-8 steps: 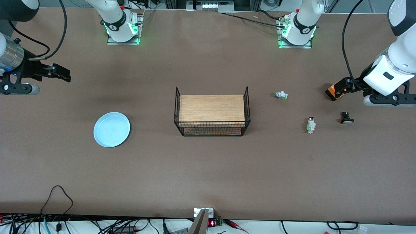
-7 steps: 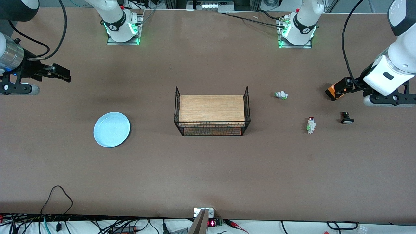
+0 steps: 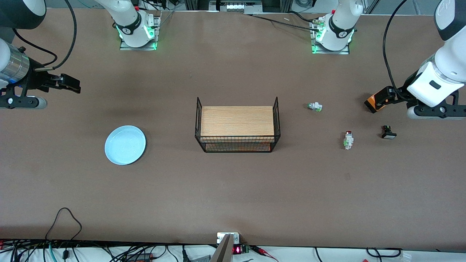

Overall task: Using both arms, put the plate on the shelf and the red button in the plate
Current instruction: 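Move the right gripper toward the pale blue plate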

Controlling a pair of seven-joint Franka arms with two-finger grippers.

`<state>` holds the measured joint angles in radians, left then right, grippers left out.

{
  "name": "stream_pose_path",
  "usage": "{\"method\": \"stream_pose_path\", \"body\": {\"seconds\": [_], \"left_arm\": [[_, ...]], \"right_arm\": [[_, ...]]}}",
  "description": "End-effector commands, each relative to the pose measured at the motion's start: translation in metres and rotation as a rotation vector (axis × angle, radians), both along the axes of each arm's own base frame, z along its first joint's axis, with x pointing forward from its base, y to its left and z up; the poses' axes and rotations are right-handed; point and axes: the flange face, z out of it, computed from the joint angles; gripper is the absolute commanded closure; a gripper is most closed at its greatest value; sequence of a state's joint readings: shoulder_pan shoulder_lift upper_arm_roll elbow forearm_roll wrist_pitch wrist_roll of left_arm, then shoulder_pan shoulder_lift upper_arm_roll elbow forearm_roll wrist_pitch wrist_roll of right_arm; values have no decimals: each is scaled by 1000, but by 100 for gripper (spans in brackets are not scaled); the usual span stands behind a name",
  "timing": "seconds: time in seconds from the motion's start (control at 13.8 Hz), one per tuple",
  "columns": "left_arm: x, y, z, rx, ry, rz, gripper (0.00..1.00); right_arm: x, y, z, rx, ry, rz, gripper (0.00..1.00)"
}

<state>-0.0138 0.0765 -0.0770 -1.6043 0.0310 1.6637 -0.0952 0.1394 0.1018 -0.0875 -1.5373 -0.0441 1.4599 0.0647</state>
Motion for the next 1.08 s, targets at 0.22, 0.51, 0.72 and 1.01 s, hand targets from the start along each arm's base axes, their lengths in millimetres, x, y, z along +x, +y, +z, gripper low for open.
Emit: {"method": "stream_pose_path", "body": {"seconds": [0.22,0.51,0.72,1.01], "left_arm": [[2,-1,7,-3,2,-14,0],[2,-1,7,-3,2,-14,0],[2,-1,7,-3,2,-14,0],[0,-13,9,-3,2,-39,0]], "right_arm": [[12,-43,-24,14,39,-73,0],[30,-48,-55,3,50,-100,0],[47,-57,-83,-10,71,-111,0],[67,-70,-119,-20,110,-135,0]]}}
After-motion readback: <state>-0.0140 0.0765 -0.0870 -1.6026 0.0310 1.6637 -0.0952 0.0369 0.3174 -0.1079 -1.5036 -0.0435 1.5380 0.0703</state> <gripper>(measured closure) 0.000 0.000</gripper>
